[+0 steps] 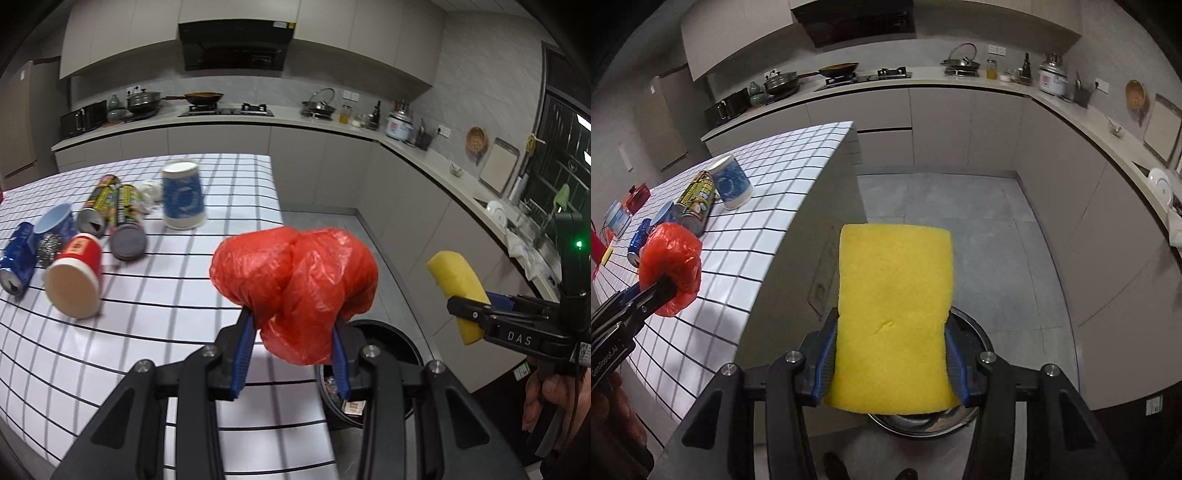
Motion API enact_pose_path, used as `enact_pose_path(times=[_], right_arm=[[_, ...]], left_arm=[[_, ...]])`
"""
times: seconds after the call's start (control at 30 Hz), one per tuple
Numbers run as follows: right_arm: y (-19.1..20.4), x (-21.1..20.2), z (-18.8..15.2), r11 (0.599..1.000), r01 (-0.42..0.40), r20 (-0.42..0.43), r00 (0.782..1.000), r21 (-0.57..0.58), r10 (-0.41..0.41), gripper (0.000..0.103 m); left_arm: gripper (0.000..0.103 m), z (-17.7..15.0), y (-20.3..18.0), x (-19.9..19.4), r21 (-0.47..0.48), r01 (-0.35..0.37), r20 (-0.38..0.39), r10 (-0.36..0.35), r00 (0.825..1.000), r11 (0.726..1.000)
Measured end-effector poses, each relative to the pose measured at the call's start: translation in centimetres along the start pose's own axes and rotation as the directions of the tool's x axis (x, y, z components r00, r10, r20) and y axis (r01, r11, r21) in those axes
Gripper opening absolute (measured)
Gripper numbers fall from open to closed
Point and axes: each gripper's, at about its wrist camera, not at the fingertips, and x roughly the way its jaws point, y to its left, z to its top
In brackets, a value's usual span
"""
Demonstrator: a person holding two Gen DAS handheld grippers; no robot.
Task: Collect trash
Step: 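Carry the red bag and sponge over the bin and release both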
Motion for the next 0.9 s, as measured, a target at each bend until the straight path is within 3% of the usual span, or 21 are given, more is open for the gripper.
enact_pose_path(times=[0.47,0.9], right_arm=[[-6.5,2.0,-3.5,1.0,0.004,-0.08,0.997,0.021,-0.002,0.053],[-8.4,9.2,-7.5,0.989,-0.093,-0.229,0.971,-0.113,0.065,0.053]], left_arm=[[0.039,-2.8,-7.0,3.7,0.032,0.044,-0.09,-0.041,0.995,0.999],[0.039,-6.7,-10.4,8.3,0.003,0.024,-0.203,-0.023,0.979,1.0]])
